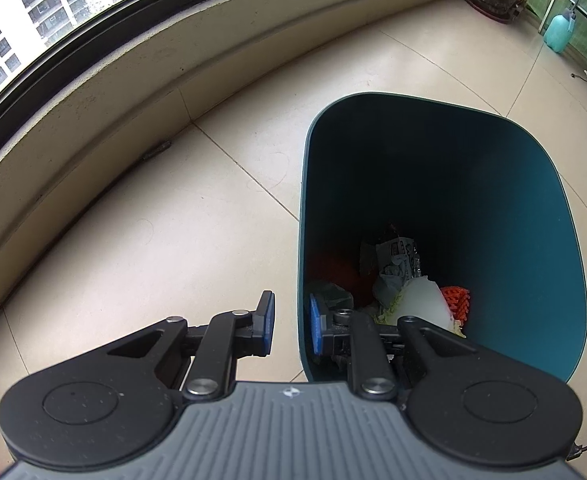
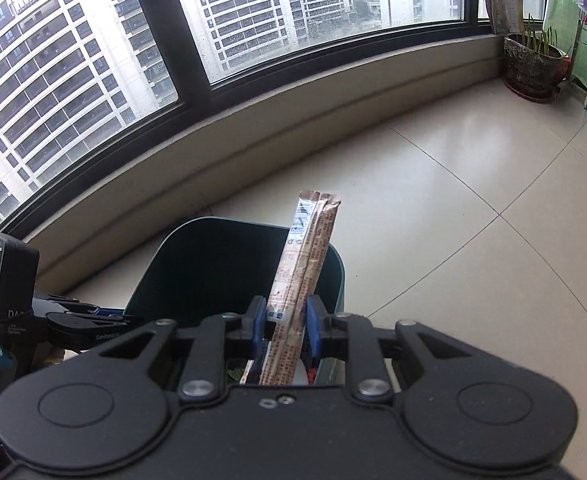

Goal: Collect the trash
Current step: 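Lift the snack wrapper over the bin and open the right tool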

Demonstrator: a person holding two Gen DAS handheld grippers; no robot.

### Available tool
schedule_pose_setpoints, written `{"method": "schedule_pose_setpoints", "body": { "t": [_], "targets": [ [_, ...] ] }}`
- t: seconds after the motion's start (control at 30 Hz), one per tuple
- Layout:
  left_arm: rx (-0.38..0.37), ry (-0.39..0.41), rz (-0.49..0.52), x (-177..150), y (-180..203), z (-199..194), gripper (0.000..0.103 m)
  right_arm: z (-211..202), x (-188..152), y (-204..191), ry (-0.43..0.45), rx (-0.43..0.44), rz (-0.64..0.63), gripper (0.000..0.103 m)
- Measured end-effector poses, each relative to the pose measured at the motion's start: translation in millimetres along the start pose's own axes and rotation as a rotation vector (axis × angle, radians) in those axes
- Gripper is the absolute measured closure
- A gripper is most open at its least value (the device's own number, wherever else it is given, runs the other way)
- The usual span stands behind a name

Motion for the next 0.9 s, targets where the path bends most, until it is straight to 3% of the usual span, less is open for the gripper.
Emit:
{"method": "schedule_pose_setpoints", "body": {
  "t": [0.33,0.63,0.9],
  "targets": [
    [-0.006,0.001,0.003,0.0,-0.1,0.7,0.084,68.4,14.2,-51.3,-0.129,-0.059,-0.101,0.083],
    [-0.012,-0.003,0.007,0.4,-0.4,2.8,0.085,139.0,3.1,-55.7,-0.272,-0.109,-0.113,0.083],
    [-0.008,-0.01,0.018,1.1,1.4,5.9,0.085,182.9,6.1,-51.2,-0.399,-0.152,-0.051,0.083]
  ]
}}
Point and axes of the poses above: each gripper's, at about its wrist camera, not at the fingertips, and z roughly the way its jaws point, y to its right, x to its top, the point moved 2 cm from there along z, roughly the way its jaws point, and after that the axes turned 9 degrees about -y, right-handed, at the moved point
